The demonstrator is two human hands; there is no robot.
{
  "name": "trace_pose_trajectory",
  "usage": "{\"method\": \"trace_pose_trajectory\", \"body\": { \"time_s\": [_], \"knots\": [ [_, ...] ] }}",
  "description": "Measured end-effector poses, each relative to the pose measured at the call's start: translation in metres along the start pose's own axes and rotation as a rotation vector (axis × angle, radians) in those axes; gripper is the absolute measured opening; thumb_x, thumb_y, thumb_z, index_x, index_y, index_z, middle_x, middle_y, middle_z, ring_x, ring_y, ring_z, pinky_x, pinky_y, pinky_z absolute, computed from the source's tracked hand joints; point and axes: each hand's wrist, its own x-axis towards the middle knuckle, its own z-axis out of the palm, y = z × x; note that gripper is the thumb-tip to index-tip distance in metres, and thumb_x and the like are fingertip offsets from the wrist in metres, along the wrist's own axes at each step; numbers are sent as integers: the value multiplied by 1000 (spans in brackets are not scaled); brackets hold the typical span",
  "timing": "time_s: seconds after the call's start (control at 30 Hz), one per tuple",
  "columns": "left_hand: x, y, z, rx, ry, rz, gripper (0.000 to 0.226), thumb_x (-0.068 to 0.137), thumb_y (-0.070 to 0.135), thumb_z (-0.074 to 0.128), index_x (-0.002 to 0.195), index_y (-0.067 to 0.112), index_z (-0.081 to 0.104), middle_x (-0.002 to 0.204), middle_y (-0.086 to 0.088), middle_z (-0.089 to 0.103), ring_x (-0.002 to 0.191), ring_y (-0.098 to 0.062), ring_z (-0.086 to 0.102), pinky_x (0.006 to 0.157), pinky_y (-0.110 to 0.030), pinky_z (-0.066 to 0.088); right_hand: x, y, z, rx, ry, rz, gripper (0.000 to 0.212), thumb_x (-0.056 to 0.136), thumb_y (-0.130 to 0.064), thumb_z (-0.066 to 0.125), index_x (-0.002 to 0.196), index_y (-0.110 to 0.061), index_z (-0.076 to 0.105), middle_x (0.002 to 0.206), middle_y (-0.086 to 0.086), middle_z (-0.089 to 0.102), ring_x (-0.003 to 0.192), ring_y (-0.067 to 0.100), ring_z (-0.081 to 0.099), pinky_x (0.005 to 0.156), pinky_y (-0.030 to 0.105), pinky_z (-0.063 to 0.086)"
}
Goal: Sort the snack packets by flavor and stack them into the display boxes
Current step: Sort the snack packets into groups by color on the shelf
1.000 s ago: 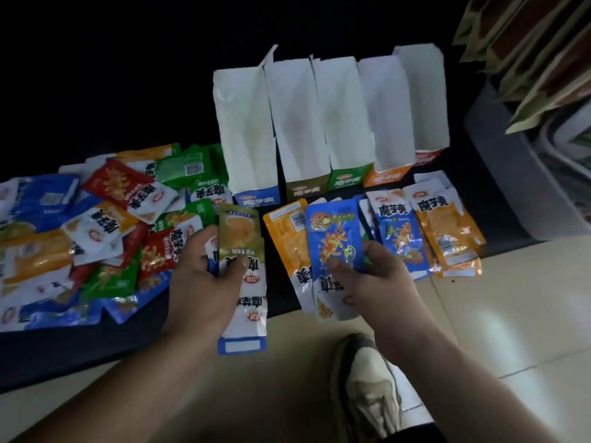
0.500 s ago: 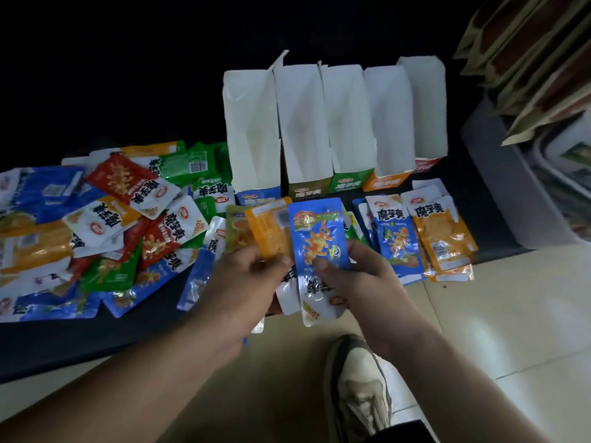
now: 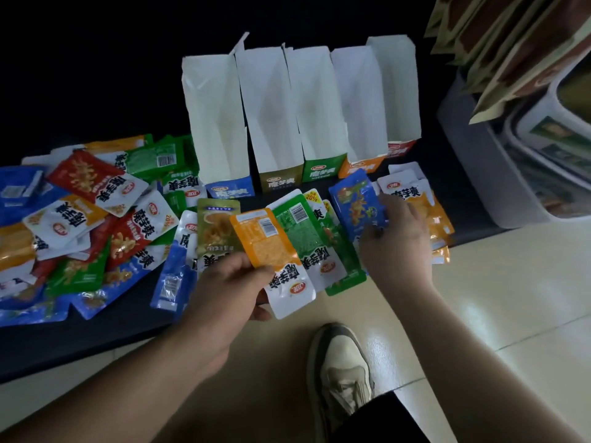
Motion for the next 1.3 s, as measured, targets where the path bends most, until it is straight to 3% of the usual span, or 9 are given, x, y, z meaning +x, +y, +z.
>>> {"method": "trace_pose_trajectory", "body": {
  "time_s": [0.07, 0.17, 0.3, 0.43, 0.77, 0.87, 1.07, 1.2, 1.3],
  "knots": [
    [-2, -2, 3, -25, -30, -13, 15, 99, 15, 68, 90, 22, 78, 91, -11, 79, 83, -37, 74, 67, -40, 58, -5, 3, 2, -293, 47, -91, 53, 86, -20, 70, 138, -20, 56, 131, 11, 55, 123, 36, 48, 96, 50, 44],
    [-3, 0, 11, -39, -61, 3, 17, 99, 13, 67, 93, 23, 78, 91, -7, 80, 84, -31, 76, 71, -43, 59, -19, 9, 1, -325, 95, -175, 52, 82, -23, 77, 131, -18, 61, 126, 12, 55, 114, 37, 52, 89, 50, 48],
    [-6, 9, 20, -14, -147, 75, 40, 103, 6, 59, 94, 40, 78, 100, 0, 79, 95, -33, 75, 78, -46, 62, -38, -9, -10, 246, -313, -71, 27, 94, -35, 72, 119, -25, 69, 108, -4, 71, 93, 16, 69, 77, 36, 59],
    [-12, 19, 26, -10, -169, 145, 38, 103, 6, 58, 104, 38, 78, 102, 3, 79, 95, -28, 75, 78, -42, 64, -36, -22, -18, 781, -583, 173, 12, 95, -17, 75, 106, -19, 77, 97, 13, 78, 94, 44, 72, 86, 54, 60],
    [-6, 17, 36, -10, -84, 130, 26, 100, 7, 62, 110, 29, 71, 94, 6, 79, 83, -14, 77, 70, -34, 58, 20, 53, -52, 336, 17, 283, 10, 91, -19, 70, 87, -10, 71, 79, 8, 73, 77, 33, 70, 71, 54, 60],
    [-7, 14, 42, -12, -71, 136, 26, 99, 6, 65, 109, 29, 71, 92, 5, 78, 83, -15, 76, 70, -35, 59, 29, 62, -45, 285, 19, 296, 16, 91, -22, 66, 101, -13, 74, 84, 6, 72, 82, 30, 68, 61, 35, 52],
    [-5, 13, 35, 4, -46, 157, 25, 100, 8, 63, 109, 31, 70, 93, 7, 77, 83, -12, 75, 67, -31, 59, 7, 43, -35, -63, 253, -65, 34, 90, -29, 69, 122, -19, 72, 121, 6, 67, 112, 33, 57, 91, 44, 49],
    [-13, 0, 19, 33, -34, 160, 25, 100, 10, 63, 111, 32, 68, 90, 13, 76, 80, -8, 73, 69, -34, 60, -8, 12, -25, 46, 55, -117, 21, 94, -27, 70, 114, -22, 75, 116, -3, 71, 102, 22, 66, 74, 28, 46],
    [-18, -10, -2, 100, 11, 219, 23, 101, 15, 64, 112, 35, 68, 93, 19, 74, 84, -1, 71, 74, -31, 58, -23, -24, -14, 244, -68, -138, 22, 97, -26, 66, 116, -21, 75, 116, -6, 74, 106, 11, 67, 84, 26, 52]
  ]
}}
